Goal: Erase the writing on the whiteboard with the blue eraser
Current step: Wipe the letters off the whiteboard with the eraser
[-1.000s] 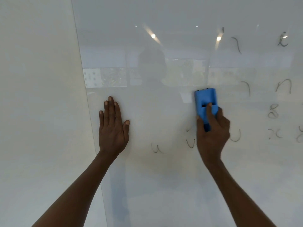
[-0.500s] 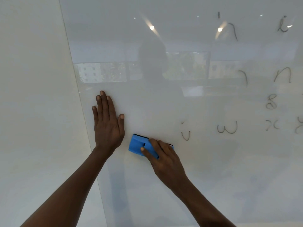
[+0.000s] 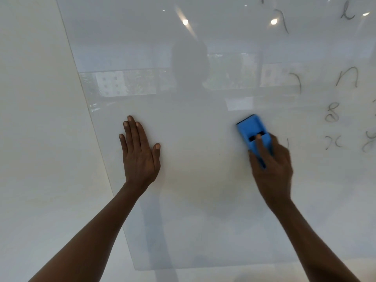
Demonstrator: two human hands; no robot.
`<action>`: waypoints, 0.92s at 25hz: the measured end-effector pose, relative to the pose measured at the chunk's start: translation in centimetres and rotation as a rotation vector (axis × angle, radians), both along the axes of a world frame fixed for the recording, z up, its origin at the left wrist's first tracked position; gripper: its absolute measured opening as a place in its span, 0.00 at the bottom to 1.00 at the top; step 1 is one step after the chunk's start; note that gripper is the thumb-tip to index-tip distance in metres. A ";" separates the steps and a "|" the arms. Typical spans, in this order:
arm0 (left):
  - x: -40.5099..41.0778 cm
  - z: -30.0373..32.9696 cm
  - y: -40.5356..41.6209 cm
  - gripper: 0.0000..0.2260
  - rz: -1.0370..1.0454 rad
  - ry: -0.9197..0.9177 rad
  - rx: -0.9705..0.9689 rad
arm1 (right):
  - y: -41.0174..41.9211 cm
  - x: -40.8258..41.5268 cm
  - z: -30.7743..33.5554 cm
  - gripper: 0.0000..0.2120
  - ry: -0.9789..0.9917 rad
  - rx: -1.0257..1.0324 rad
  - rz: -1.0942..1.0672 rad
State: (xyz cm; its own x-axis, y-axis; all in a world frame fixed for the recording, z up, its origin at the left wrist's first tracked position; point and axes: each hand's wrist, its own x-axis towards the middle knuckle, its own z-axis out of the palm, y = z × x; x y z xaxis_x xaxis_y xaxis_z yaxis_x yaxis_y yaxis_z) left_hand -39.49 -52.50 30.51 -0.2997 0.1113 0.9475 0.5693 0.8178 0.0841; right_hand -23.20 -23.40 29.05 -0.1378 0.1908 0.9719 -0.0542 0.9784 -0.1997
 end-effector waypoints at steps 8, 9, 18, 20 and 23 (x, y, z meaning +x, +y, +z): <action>0.0 0.0 -0.1 0.31 -0.008 0.003 -0.004 | -3.3 -1.5 -2.3 0.24 0.162 -0.517 0.035; 0.0 0.0 0.0 0.31 -0.011 0.002 -0.003 | -4.9 -2.0 -2.7 0.24 0.161 -0.510 0.034; 0.4 0.1 -1.0 0.31 -0.123 -0.063 -0.019 | -15.8 -5.8 -9.0 0.26 -0.182 0.181 0.101; 0.5 0.2 -1.0 0.31 -0.108 -0.070 -0.027 | -14.5 -5.7 -9.6 0.25 -0.223 0.327 0.121; 0.8 0.3 -0.2 0.32 -0.047 -0.069 -0.008 | -11.4 -5.0 -8.1 0.26 -0.215 0.426 0.103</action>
State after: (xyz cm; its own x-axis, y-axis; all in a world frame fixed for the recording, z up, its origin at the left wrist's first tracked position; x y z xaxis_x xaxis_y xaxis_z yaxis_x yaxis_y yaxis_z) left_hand -38.74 -52.68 30.78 -0.3586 0.1345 0.9237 0.6005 0.7909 0.1180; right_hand -28.17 -34.76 20.93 -0.3416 -0.2429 0.9079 -0.1566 0.9672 0.1998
